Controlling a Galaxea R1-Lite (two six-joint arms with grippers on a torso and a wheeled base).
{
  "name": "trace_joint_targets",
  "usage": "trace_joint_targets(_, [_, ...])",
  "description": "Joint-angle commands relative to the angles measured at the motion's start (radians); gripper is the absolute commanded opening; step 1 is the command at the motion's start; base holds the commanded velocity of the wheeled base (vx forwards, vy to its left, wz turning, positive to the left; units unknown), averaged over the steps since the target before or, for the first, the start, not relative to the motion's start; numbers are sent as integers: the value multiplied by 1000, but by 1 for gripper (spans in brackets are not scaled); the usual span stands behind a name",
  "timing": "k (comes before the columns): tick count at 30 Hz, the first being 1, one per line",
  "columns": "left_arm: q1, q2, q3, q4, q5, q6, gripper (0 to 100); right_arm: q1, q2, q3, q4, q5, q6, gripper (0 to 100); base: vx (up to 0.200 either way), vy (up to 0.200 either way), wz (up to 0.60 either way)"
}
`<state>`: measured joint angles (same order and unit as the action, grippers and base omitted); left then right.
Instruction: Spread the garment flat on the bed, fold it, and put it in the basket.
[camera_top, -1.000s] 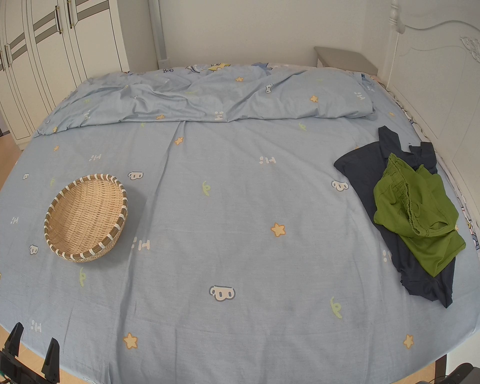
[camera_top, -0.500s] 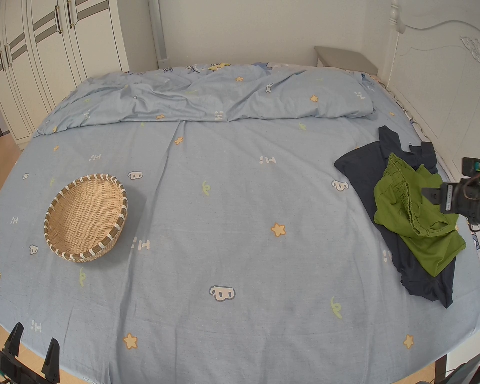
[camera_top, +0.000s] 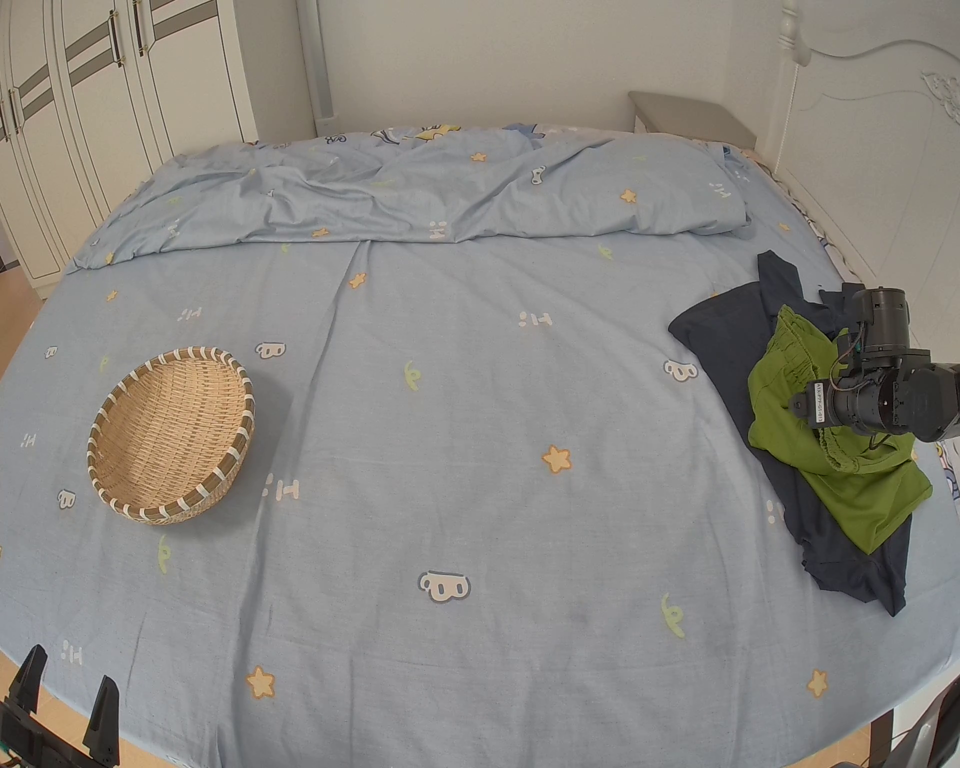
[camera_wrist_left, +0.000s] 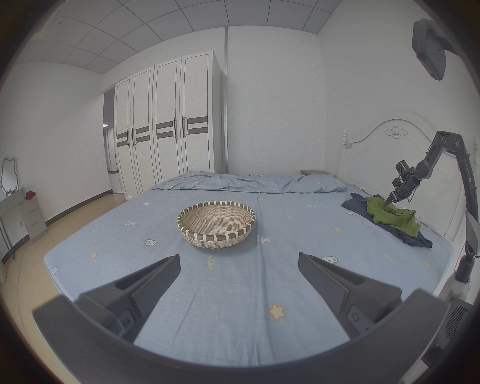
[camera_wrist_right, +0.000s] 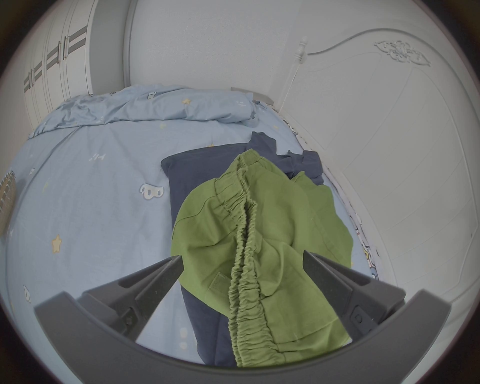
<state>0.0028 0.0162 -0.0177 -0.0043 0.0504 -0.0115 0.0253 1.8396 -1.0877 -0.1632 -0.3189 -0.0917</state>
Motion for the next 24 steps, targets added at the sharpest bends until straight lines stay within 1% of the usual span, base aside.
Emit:
trace_joint_targets(1, [0, -16, 18, 0, 0, -1, 100, -5, 30, -9, 2, 12, 0, 100, 0, 0, 0])
trace_joint_targets(4, [0, -16, 18, 0, 0, -1, 100, -16, 35, -11, -1, 26, 1, 100, 0, 0, 0])
trace_joint_targets(15, [0, -16, 18, 0, 0, -1, 100, -44, 83, -60, -4, 38, 6, 100, 0, 0, 0])
trace_joint_targets(16, [0, -16, 18, 0, 0, -1, 100, -47, 83, -60, -6, 52, 7, 100, 0, 0, 0])
trace_joint_targets(19, [0, -16, 18, 0, 0, -1, 100, -58, 84, -61, -7, 66, 7, 100, 0, 0, 0])
trace_joint_targets(20, [0, -16, 18, 0, 0, -1, 100, -58, 84, -61, -7, 66, 7, 0, 0, 0, 0])
trace_joint_targets(24, [0, -16, 18, 0, 0, -1, 100, -71, 102, -75, -4, 77, 7, 0, 0, 0, 0])
